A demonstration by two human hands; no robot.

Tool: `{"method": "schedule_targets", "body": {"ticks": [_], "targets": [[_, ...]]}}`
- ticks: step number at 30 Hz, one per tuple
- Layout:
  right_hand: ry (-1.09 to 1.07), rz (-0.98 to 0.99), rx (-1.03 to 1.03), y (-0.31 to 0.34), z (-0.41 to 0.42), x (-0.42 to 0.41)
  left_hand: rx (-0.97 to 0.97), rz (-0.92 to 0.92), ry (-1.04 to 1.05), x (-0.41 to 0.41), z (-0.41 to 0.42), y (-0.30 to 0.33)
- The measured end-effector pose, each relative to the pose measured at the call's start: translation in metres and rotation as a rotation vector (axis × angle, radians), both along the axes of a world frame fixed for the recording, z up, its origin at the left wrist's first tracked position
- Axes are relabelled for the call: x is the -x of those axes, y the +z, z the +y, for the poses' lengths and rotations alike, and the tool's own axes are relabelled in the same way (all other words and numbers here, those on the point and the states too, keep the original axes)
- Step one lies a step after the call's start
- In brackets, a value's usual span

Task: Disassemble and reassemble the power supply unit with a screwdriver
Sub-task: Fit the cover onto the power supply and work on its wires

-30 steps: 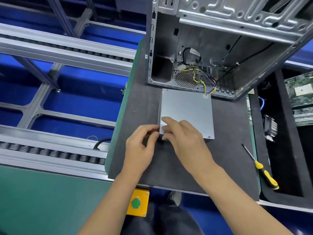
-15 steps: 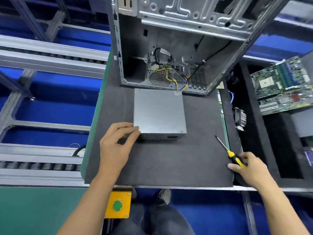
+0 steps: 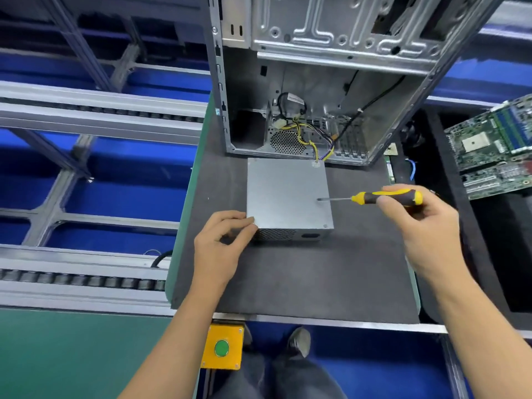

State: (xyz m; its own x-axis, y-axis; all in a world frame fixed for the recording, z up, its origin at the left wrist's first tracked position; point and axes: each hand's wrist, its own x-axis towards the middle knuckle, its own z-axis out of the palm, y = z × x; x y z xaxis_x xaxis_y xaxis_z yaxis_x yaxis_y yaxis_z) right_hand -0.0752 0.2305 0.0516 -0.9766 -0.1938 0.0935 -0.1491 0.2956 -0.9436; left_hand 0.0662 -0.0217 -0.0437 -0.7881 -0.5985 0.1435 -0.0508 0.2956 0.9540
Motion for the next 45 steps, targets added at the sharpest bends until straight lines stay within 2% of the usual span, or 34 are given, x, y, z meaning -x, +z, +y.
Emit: {"method": "schedule_targets", "body": {"ticks": [3,8,25,29,31,34,38,40,43,45], "targets": [[0.105,-0.031,0.116,0.011,-0.047,-0.004,-0.010,-0.015,-0.003,0.000,0.001,0.001],[0.234,0.074,0.054,0.012,-0.090,-0.013,-0.019,-0.002,0.003,0.001,0.000,0.002],[0.376,0.054,-0.029,0.011,-0.104,-0.019,0.021,0.007,0.000,0.002,0.000,-0.002],[0.521,0.247,-0.284,0.037,-0.113,-0.017,0.029,0.023,0.010,0.002,0.000,-0.003],[0.629,0.280,-0.413,0.056,-0.123,-0.020,0.024,0.034,0.013,0.002,0.001,-0.004],[0.778,0.458,-0.731,0.078,-0.144,-0.023,0.021,0.050,0.020,0.002,0.001,-0.005],[0.696,0.660,-1.150,0.092,-0.164,-0.028,0.003,0.035,0.020,0.001,0.002,-0.004],[0.740,0.684,-1.193,0.098,-0.166,-0.029,-0.008,0.039,0.028,0.001,0.003,-0.003],[0.932,0.556,-1.168,0.104,-0.166,-0.025,-0.006,0.048,0.043,0.002,0.003,-0.001],[0.904,0.568,-1.210,0.106,-0.167,-0.027,0.000,0.045,0.040,0.001,0.003,0.001]]}}
